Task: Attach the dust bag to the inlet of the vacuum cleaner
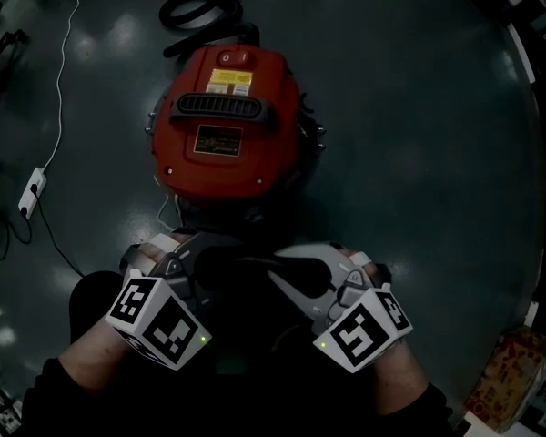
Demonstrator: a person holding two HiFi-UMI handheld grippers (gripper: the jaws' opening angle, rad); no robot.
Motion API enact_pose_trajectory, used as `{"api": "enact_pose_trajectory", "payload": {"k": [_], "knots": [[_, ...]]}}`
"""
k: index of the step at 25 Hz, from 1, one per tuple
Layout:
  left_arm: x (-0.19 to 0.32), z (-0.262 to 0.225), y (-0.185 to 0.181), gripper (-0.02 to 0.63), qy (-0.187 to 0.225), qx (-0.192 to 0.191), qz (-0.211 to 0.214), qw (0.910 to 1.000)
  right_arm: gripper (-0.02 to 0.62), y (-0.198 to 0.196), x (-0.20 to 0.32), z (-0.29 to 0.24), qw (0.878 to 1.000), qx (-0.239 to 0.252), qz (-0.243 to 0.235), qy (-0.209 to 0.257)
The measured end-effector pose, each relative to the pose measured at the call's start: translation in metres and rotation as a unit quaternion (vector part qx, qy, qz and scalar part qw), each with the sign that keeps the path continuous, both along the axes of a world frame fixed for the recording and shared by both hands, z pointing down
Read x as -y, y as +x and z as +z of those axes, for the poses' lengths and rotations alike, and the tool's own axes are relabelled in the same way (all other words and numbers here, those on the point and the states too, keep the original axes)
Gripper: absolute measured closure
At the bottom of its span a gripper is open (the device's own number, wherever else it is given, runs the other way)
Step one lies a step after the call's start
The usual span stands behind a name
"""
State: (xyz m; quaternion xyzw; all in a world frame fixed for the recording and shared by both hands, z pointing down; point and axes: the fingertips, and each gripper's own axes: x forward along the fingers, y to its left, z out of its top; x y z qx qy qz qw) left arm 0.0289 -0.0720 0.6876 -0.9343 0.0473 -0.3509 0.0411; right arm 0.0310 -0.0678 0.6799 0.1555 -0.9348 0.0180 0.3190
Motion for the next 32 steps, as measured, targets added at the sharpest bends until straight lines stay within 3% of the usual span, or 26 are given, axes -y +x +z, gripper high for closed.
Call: {"api": "enact_pose_trajectory", "payload": {"k": [12, 21, 27, 32], "knots": [[0.006, 0.001, -0.012, 0.535, -0.014, -0.012, -0.026, 0.9995, 0.537, -0.013, 0.007, 0.0, 0.997, -0.042, -0.066, 0.028], [0.008, 0.003, 0.0, 0.528, -0.003, 0.012, 0.016, 0.9998, 0.54, 0.0, 0.008, 0.001, 1.0, -0.008, -0.007, 0.007], [0.01, 0.005, -0.003, 0.527, -0.033, -0.009, -0.009, 0.9994, 0.531, -0.002, 0.012, 0.004, 0.999, -0.027, -0.035, 0.004], [0.016, 0.004, -0.004, 0.49, -0.035, -0.019, -0.017, 0.9991, 0.485, -0.001, 0.019, 0.001, 1.0, -0.024, -0.02, 0.002]]}}
